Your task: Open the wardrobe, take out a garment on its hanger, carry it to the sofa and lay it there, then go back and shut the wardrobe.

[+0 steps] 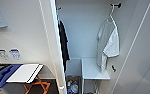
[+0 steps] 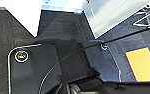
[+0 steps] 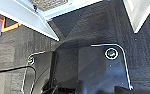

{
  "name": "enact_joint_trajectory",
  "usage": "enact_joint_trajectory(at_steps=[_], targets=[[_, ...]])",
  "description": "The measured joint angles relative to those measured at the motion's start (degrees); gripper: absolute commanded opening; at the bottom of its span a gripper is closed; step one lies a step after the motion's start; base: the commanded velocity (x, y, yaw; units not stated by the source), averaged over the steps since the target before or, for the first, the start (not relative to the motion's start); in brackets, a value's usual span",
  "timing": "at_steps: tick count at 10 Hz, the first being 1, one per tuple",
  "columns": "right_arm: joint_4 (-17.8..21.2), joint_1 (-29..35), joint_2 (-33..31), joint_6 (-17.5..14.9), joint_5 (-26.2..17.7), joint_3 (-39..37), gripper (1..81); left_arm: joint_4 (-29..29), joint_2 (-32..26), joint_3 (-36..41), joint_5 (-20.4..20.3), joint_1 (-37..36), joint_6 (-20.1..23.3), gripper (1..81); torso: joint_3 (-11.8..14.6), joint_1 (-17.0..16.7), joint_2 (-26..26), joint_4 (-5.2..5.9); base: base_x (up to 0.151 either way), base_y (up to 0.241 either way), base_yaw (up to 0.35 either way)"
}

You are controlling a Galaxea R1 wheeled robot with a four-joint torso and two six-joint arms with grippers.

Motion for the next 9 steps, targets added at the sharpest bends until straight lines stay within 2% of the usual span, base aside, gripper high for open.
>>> enact_joint_trajectory(at_steps=[6, 9], targets=[[-0.17, -3.52, 11.15, -0.02, -4.44, -13.89, 81.1, -0.22, 8.42, -14.74, 1.38, 1.45, 0.02, 81.1, 0.02, -0.04, -0.05, 0.00, 0.000, 0.000, 0.000], [-0.23, -4.90, 17.25, -0.35, -6.19, -20.39, 81.1, -0.29, 10.58, -16.12, 1.51, 3.08, 0.00, 81.1, 0.02, -0.04, -0.05, 0.00, 0.000, 0.000, 0.000]])
